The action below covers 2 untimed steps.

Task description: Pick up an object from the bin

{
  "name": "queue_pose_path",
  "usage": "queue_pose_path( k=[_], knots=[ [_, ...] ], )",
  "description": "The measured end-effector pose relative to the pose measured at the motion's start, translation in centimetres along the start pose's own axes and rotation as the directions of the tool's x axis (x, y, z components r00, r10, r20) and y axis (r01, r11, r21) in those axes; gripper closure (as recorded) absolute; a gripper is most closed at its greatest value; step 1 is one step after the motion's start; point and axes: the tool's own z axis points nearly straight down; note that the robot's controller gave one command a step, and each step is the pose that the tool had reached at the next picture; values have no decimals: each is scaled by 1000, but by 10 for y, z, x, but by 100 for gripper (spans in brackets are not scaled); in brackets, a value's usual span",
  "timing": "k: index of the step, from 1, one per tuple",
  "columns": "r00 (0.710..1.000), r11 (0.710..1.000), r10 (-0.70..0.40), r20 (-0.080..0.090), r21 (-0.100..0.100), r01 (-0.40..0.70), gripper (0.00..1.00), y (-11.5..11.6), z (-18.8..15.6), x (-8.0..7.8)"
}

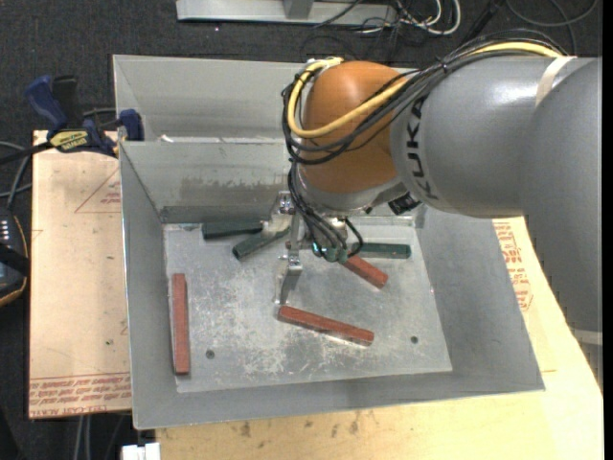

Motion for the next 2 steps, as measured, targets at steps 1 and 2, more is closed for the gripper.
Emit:
queue_pose_path(
  k=[1, 2],
  knots=[
    [1000, 1000, 2, 8, -1, -2, 0, -1, -5, -2],
    [1000, 1000, -13, 18, -3, 14, 0, -16, 37, -29]
  ],
)
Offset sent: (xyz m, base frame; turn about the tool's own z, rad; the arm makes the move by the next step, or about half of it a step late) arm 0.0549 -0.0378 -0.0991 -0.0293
